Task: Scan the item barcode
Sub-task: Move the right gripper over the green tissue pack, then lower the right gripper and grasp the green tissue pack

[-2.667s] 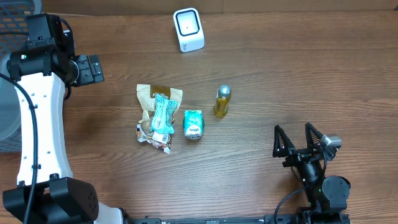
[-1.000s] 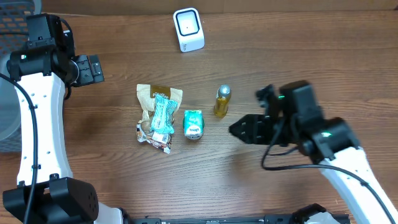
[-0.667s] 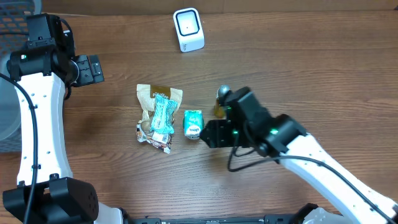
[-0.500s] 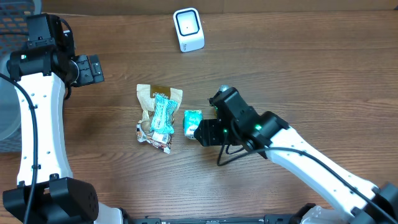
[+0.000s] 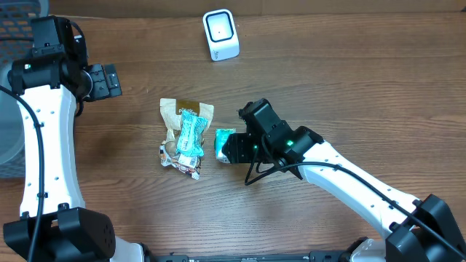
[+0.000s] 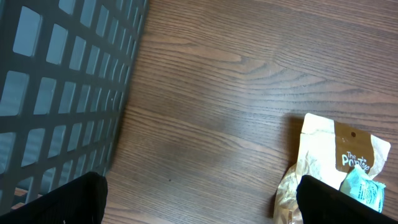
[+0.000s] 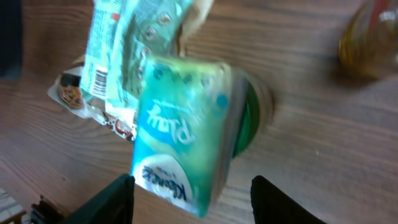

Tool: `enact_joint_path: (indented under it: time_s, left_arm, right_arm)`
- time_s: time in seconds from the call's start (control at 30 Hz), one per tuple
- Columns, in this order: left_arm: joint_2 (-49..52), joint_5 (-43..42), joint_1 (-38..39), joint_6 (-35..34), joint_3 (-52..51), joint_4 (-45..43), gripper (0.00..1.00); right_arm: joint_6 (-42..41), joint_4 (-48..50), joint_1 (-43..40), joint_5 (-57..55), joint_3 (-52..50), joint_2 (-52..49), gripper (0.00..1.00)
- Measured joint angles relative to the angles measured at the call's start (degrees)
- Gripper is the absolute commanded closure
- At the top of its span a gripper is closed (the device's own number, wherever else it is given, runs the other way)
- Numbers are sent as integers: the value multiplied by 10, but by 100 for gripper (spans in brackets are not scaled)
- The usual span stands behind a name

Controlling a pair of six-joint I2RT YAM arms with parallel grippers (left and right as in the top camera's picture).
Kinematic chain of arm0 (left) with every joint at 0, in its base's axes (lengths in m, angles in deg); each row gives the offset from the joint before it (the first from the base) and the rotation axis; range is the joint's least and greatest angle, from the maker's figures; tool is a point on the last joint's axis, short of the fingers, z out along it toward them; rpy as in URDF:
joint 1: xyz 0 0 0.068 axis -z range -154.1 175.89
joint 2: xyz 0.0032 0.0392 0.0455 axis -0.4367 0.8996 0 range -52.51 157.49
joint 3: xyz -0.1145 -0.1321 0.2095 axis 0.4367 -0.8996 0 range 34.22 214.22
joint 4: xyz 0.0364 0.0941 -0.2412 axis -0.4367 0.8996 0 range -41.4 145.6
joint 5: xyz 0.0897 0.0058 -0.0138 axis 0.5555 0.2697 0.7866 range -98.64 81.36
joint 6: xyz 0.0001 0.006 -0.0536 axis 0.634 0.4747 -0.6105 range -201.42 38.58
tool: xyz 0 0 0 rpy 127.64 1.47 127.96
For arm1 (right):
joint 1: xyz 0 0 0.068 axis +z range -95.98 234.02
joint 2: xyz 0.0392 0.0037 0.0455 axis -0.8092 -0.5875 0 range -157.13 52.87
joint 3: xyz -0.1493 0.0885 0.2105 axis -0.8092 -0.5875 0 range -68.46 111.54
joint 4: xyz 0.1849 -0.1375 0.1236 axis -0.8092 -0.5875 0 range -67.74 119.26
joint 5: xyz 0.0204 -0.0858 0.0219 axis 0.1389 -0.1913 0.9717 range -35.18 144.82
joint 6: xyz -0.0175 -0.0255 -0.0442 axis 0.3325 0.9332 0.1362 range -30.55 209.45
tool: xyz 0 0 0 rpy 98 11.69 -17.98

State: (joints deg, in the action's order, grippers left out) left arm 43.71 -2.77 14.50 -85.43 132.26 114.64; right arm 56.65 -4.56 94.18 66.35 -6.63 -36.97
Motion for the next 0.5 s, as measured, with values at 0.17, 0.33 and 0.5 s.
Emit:
enact_joint_path:
  time_s: [0.17, 0.33, 0.5]
  left_arm:
    - [0, 0, 0, 0, 0, 0, 1]
    - [0, 0, 0, 0, 0, 0, 0]
    - [0, 0, 0, 0, 0, 0, 0]
  right_arm:
    - [-2, 12, 0, -31, 0, 0, 53]
    - [-2, 12, 0, -49, 0, 0, 53]
    - [-2, 12, 0, -56, 0, 0, 54]
